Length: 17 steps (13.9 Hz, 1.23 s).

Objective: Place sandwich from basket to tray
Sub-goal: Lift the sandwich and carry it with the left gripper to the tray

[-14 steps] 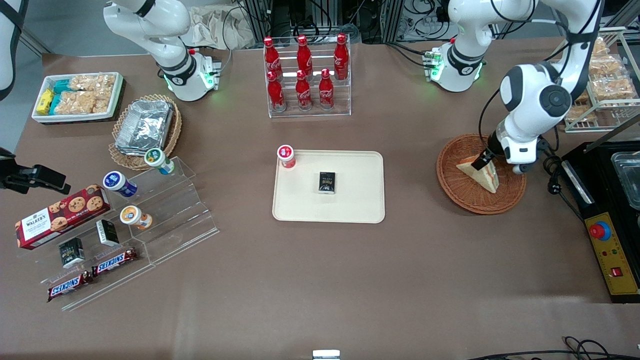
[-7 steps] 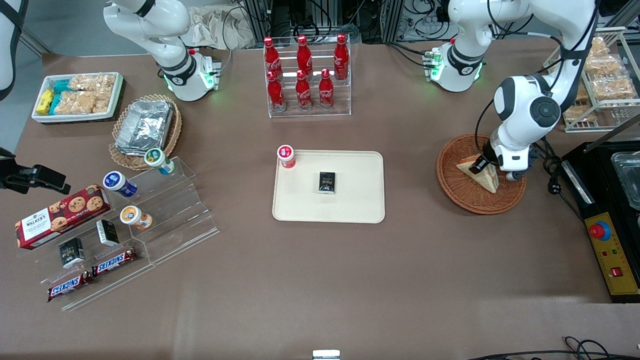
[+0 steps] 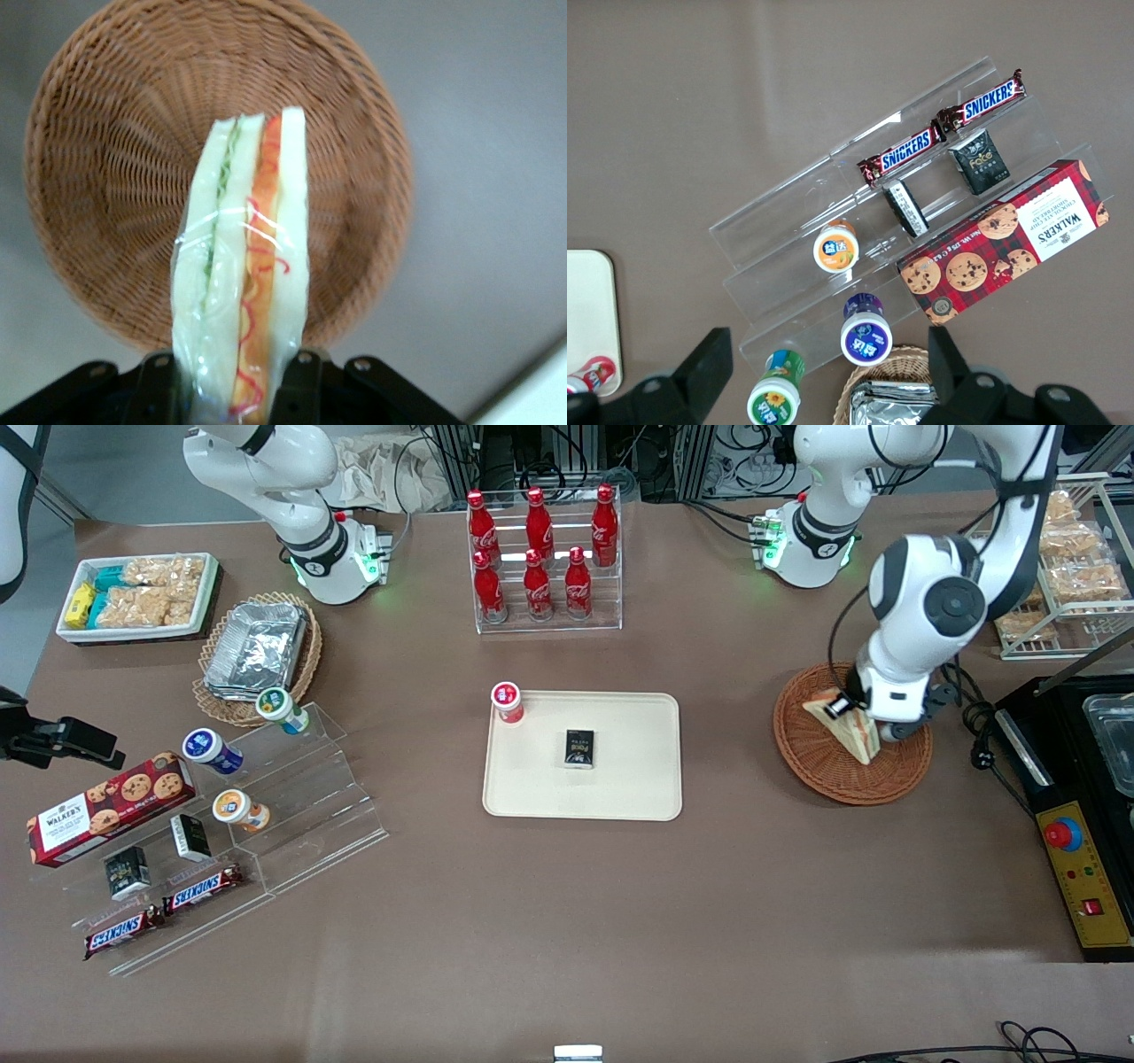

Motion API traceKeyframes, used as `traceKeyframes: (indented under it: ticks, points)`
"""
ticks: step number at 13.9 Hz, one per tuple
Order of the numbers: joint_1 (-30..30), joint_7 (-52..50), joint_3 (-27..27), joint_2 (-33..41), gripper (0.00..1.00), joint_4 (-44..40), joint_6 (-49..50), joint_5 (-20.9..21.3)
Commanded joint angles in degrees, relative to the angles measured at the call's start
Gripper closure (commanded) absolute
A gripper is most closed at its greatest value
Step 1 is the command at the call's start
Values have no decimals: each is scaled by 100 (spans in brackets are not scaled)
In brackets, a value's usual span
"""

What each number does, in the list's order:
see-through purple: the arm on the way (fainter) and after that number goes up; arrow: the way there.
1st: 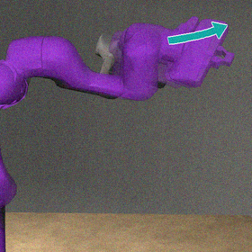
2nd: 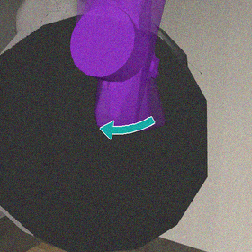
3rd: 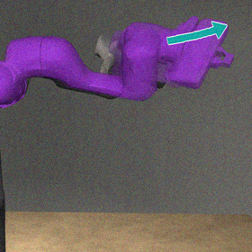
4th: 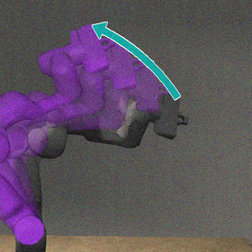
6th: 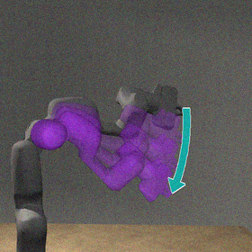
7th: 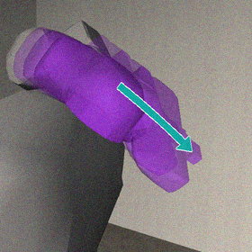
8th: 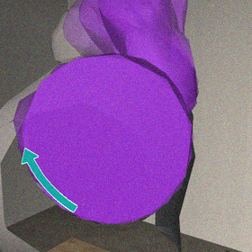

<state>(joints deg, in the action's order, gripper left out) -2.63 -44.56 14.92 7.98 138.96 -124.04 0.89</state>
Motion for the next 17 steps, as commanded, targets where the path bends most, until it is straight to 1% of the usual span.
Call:
traceKeyframes:
  ticks: [1,3,4,5,7,10,12,13,15,17]
  points:
    - [165,420,685,55,100,-807,889,-9]
    - [542,500,1047,46,100,-853,620,-27]
    - [822,492,1057,-6,100,-827,287,-97]
    - [1086,501,1057,-129,100,-826,-47,-254]
    - [1517,501,1066,-453,100,-774,-794,-291]
    - [1817,501,1066,-1182,100,-739,-1770,-291]
    - [1889,579,1057,-1797,100,-730,-2271,-195]
    - [1897,675,1066,-1974,100,-730,-2396,-142]
    - [1906,703,1049,-2133,100,-686,-2397,208]
    - [1871,703,1031,-2221,100,-642,-2397,429]
